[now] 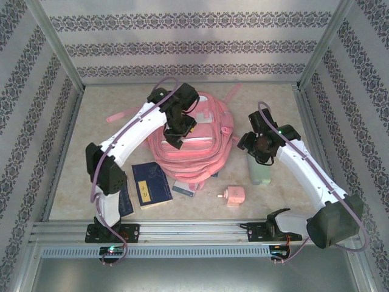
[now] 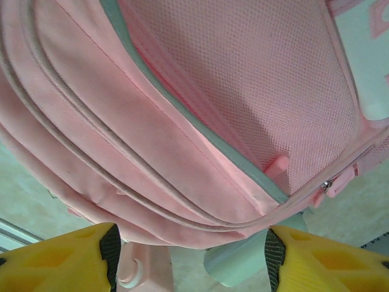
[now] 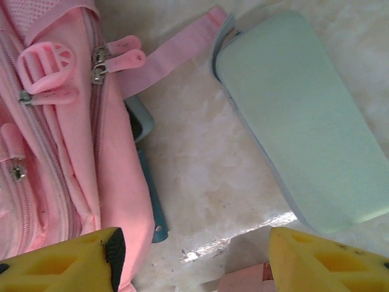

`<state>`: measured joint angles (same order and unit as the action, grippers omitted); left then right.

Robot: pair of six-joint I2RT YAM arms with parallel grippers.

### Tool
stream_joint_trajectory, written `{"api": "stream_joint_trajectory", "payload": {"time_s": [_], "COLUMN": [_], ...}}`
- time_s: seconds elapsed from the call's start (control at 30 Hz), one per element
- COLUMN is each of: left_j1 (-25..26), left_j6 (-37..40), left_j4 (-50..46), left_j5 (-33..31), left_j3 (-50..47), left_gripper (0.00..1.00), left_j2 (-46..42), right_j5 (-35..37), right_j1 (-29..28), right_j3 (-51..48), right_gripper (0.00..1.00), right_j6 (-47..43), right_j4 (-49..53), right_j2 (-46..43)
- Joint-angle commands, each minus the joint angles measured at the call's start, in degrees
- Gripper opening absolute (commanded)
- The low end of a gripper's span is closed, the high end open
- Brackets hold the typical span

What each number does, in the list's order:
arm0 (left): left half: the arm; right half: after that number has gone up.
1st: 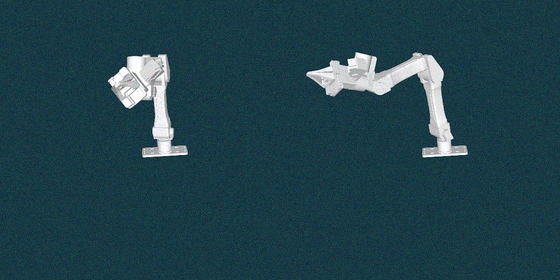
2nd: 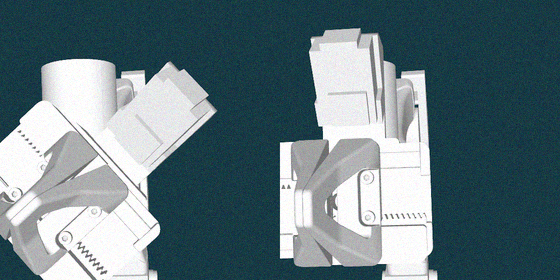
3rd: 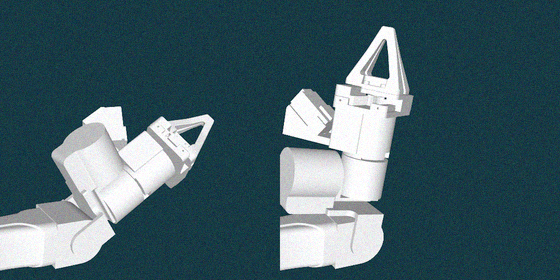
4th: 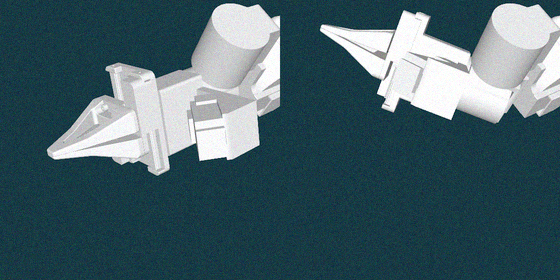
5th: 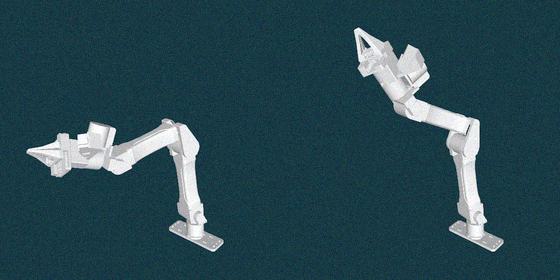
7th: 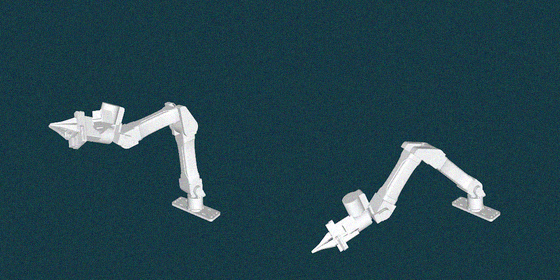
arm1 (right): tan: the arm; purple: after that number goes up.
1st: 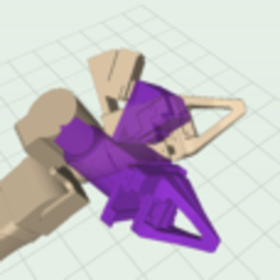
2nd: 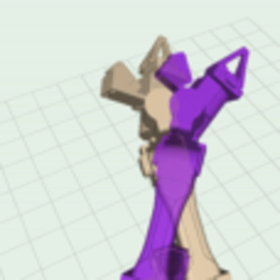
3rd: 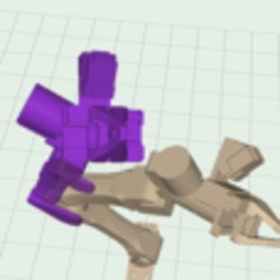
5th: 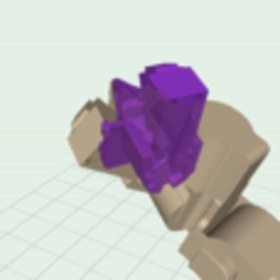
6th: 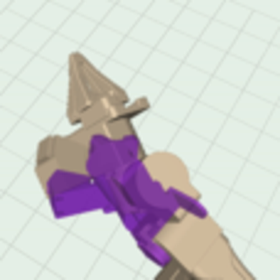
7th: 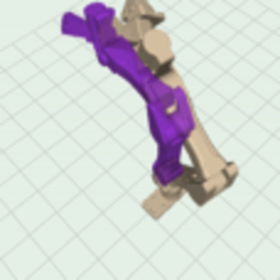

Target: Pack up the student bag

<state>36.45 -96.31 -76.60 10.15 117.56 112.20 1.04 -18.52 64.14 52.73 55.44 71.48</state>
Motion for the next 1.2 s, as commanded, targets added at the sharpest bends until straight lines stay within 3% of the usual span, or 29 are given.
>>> {"api": "stream_joint_trajectory", "payload": {"time_s": [0.0,0.2,0.4,0.43,0.57,0.67,0.83,1.03,1.17], "left_j1": [0.8,-0.2,-1.5,-1.6,-1.8,-2.5,-4.2,-5.1,-7.3], "left_j6": [-5.2,-6.8,-6.5,-6.2,-4.8,-3.2,-1.6,2.1,8.1], "left_j4": [-7.8,-8.2,-7.4,-7.1,-5.9,-4.8,-4.6,-6.7,-9.0], "left_j5": [1.9,1.5,1.4,1.7,2.3,2.5,2.1,-0.3,1.8], "left_j3": [4.9,7.7,8.0,7.9,7.1,5.0,2.8,2.8,4.3], "left_gripper": [0.68,0.70,0.62,0.59,0.21,0.00,0.00,0.00,0.00], "left_j2": [4.6,10.3,13.8,14.3,15.2,15.1,14.4,11.3,10.6], "right_j5": [2.4,2.5,3.9,4.1,4.9,5.2,4.3,2.8,-0.6], "right_j1": [0.5,0.4,0.2,0.3,0.2,0.1,-0.1,-0.4,-1.1], "right_j3": [-1.6,-1.6,-2.0,-2.1,-1.9,-1.6,-1.3,-1.2,-1.2], "right_gripper": [0.65,0.65,0.65,0.65,0.64,0.64,0.58,0.58,0.60], "right_j6": [-0.3,-1.2,-1.8,-1.7,-2.4,-3.5,-5.8,-9.0,-13.5], "right_j4": [0.7,-0.1,0.4,0.5,0.7,0.4,-0.4,-1.5,-3.4], "right_j2": [-0.9,-1.0,-1.5,-1.6,-1.9,-2.0,-2.7,-3.9,-4.7]}}
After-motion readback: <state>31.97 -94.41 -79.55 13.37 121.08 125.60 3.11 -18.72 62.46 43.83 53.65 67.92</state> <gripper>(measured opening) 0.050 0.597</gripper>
